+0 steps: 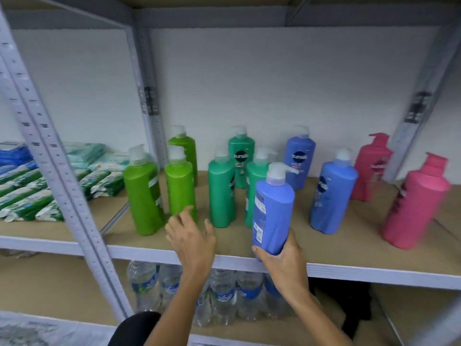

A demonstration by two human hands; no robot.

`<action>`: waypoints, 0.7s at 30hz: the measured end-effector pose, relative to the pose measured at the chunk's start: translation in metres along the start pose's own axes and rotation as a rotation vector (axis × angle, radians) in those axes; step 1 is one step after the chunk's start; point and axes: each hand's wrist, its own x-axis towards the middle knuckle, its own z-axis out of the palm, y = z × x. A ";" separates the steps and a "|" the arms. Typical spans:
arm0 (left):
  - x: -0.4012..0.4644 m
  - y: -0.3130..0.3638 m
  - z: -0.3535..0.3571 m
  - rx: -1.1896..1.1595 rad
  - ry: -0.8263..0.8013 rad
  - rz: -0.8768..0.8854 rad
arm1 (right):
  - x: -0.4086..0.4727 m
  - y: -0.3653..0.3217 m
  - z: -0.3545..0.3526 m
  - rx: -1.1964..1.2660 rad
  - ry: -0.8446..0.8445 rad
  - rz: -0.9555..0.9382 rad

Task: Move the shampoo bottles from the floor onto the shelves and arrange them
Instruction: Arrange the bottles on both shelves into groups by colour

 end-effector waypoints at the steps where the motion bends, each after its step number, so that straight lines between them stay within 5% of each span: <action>1: -0.009 0.008 0.007 -0.057 -0.014 0.048 | 0.004 0.005 -0.006 -0.008 0.024 0.007; 5: -0.042 0.039 0.031 -0.321 -0.284 0.236 | 0.024 0.016 -0.023 -0.002 0.105 0.019; 10: -0.061 0.068 0.054 -0.317 -0.651 0.248 | 0.057 0.023 -0.023 -0.023 0.144 0.018; 21: -0.072 0.098 0.075 -0.279 -0.685 0.219 | 0.084 0.034 -0.028 -0.116 0.034 0.062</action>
